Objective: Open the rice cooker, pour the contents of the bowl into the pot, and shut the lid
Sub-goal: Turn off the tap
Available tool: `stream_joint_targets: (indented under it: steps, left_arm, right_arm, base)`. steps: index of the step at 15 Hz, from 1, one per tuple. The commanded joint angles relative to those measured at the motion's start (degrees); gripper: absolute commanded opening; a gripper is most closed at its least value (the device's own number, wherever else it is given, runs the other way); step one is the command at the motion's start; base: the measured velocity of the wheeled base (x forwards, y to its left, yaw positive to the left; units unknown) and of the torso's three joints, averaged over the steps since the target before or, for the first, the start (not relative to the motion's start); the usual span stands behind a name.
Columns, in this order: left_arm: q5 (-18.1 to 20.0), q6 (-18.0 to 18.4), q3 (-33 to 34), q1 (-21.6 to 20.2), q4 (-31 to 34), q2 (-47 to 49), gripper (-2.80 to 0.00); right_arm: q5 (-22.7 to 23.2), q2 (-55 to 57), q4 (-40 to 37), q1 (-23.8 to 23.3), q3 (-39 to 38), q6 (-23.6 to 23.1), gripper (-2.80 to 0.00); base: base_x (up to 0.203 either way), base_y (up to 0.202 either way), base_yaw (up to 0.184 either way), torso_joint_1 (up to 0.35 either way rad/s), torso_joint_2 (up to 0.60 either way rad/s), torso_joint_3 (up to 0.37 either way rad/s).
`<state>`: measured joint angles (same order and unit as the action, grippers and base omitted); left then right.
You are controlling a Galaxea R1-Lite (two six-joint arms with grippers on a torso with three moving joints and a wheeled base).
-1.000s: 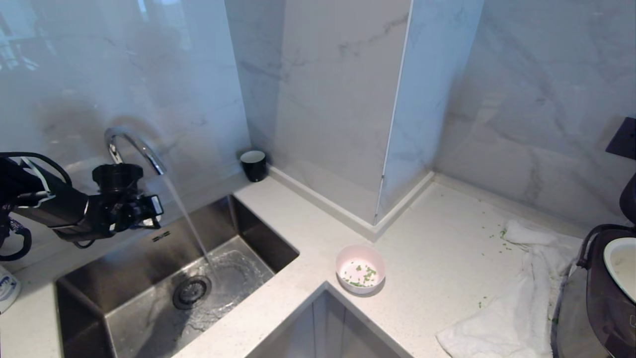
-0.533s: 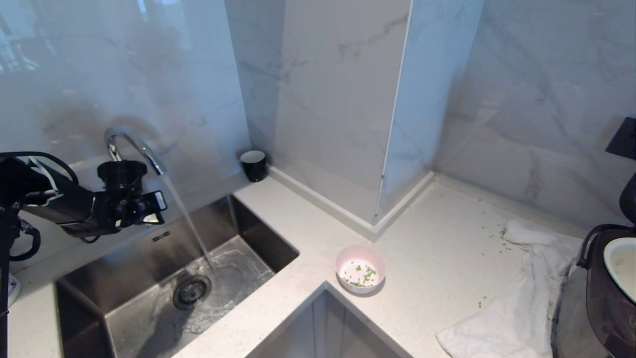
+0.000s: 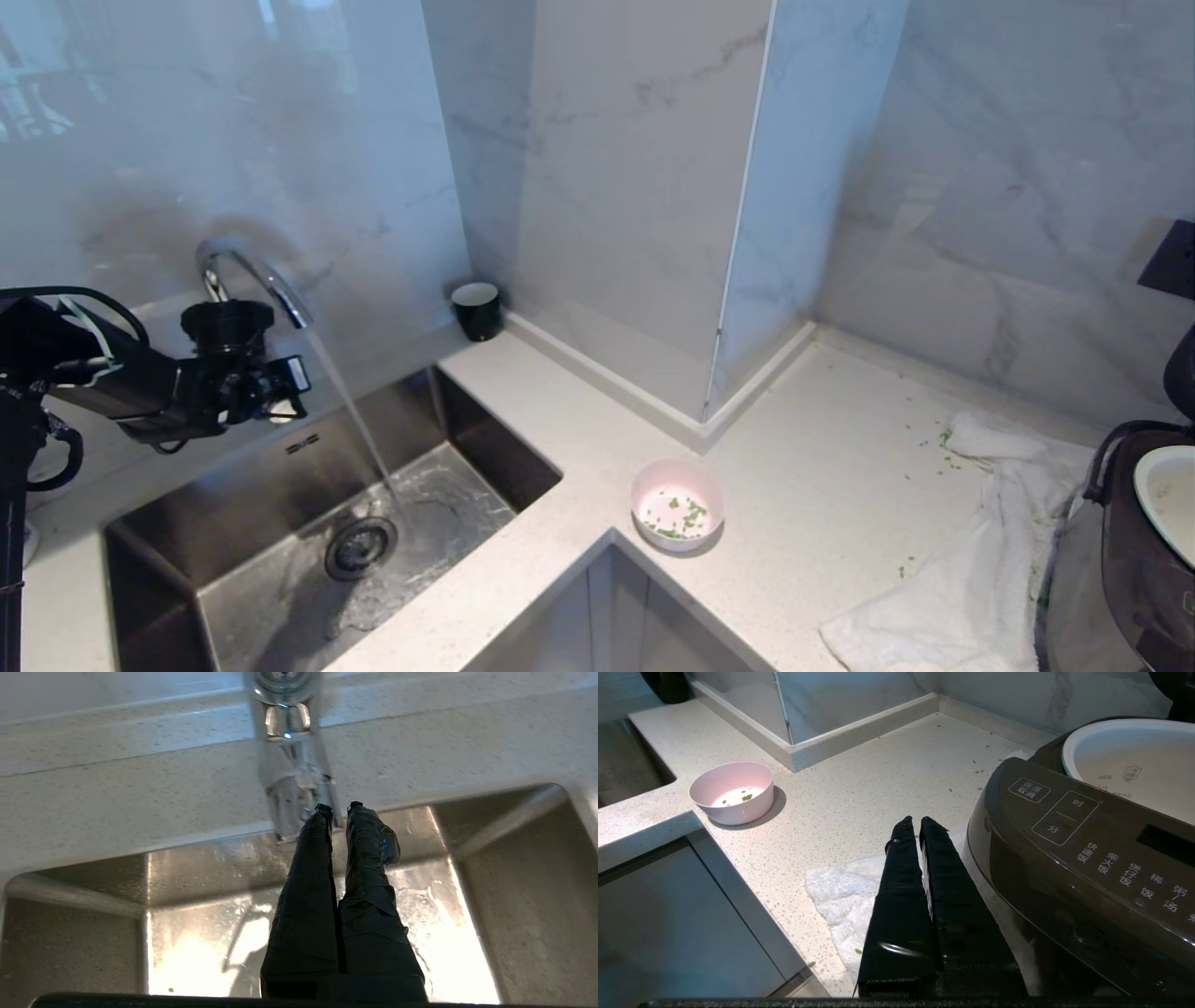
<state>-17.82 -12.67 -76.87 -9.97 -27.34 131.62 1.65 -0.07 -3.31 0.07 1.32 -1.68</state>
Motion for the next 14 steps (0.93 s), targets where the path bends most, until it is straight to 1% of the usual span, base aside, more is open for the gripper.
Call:
stream_joint_targets:
  steps: [1, 14]
  left_arm:
    - [-0.1, -0.1, -0.1, -0.1, -0.3, 0.4, -2.8]
    - [-0.5, 0.0, -2.5, -0.8, -0.3, 1.7, -2.8]
  right_arm:
    - [0.0, 0.1, 0.0, 0.0, 0.0, 0.0, -2.8]
    - [0.0, 0.1, 0.0, 0.0, 0.0, -0.1, -2.8]
  base:
    - [0.0, 0.0, 0.0, 0.0, 0.0, 0.0]
    - [0.0, 0.0, 0.0, 0.0, 0.0, 0.0]
